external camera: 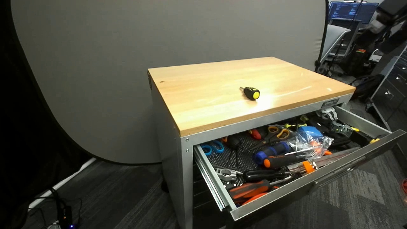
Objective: Put the screwdriver into the top drawer.
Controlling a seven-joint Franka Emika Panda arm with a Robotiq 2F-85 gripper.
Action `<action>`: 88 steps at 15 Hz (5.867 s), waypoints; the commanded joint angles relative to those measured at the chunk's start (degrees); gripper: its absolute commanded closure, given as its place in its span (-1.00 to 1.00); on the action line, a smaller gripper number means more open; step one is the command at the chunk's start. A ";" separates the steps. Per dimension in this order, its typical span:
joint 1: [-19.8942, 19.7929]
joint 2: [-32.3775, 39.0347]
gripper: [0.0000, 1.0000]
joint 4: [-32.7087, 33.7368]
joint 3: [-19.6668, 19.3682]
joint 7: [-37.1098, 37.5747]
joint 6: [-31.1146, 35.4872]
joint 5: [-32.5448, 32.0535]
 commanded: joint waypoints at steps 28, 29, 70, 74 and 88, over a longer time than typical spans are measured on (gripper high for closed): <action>11.08 55.79 -1.00 23.61 -4.24 -7.12 53.82 15.33; 11.18 56.74 -1.00 24.01 -4.47 -7.21 54.48 15.46; 10.33 29.17 -0.62 -4.21 -3.67 -27.68 30.84 30.51; 7.21 31.55 -1.00 -4.20 -6.34 -28.28 31.45 27.56; 19.00 36.32 -1.00 -3.50 -40.07 -15.59 14.14 -15.19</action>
